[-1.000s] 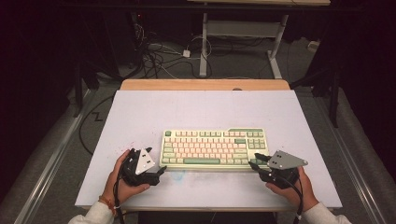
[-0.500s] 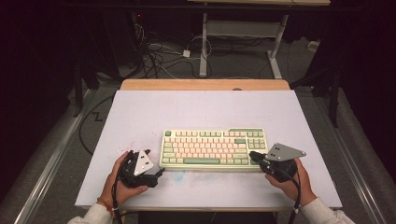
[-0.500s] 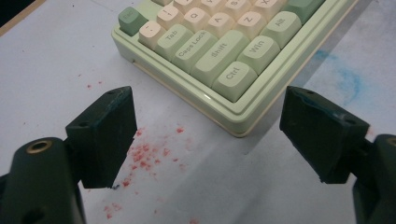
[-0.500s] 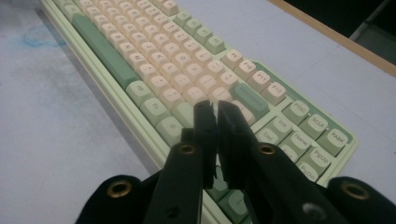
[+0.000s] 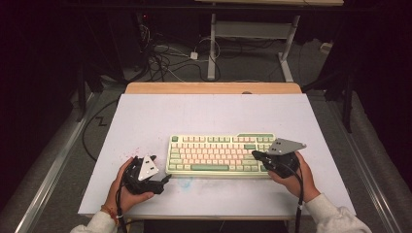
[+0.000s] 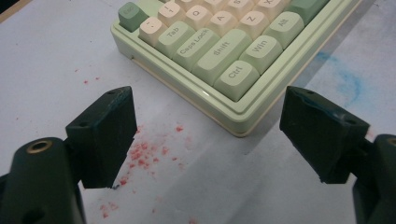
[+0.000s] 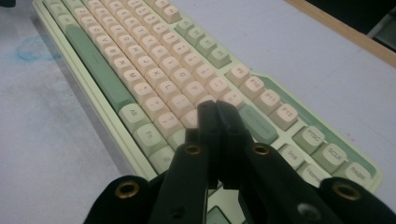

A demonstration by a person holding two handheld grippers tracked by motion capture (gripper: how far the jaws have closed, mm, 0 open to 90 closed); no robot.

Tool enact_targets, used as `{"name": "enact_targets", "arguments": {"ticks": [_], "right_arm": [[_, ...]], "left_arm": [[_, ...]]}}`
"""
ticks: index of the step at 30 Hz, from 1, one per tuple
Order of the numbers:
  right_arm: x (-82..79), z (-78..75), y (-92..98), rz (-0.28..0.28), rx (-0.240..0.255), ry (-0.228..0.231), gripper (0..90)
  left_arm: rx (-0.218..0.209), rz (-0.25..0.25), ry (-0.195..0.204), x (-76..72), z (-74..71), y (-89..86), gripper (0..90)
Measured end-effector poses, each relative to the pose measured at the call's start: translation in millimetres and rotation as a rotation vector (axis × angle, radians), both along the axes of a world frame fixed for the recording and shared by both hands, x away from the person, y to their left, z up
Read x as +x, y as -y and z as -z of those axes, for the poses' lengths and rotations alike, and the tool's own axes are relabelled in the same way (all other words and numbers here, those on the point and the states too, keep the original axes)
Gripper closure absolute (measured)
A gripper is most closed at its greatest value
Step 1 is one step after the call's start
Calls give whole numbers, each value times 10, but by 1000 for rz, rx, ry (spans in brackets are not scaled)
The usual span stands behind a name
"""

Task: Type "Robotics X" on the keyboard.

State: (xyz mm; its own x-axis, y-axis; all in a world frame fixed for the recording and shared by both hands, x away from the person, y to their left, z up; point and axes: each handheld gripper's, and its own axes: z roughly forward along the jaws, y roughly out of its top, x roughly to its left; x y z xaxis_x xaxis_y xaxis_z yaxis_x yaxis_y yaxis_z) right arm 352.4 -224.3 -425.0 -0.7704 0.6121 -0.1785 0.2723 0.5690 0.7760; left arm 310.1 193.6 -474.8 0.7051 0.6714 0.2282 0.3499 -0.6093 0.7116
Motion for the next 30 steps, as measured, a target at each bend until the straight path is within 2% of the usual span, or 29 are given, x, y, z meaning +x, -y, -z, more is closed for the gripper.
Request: {"name": "enact_targets", "arguments": {"ticks": [11, 30], "right_arm": [[128, 84, -135, -12, -37, -24, 900], [110, 235, -140, -24, -73, -64, 900]], "left_arm": [[0, 4, -6, 5, 7, 4, 178], [12, 11, -14, 2, 18, 17, 179]]}}
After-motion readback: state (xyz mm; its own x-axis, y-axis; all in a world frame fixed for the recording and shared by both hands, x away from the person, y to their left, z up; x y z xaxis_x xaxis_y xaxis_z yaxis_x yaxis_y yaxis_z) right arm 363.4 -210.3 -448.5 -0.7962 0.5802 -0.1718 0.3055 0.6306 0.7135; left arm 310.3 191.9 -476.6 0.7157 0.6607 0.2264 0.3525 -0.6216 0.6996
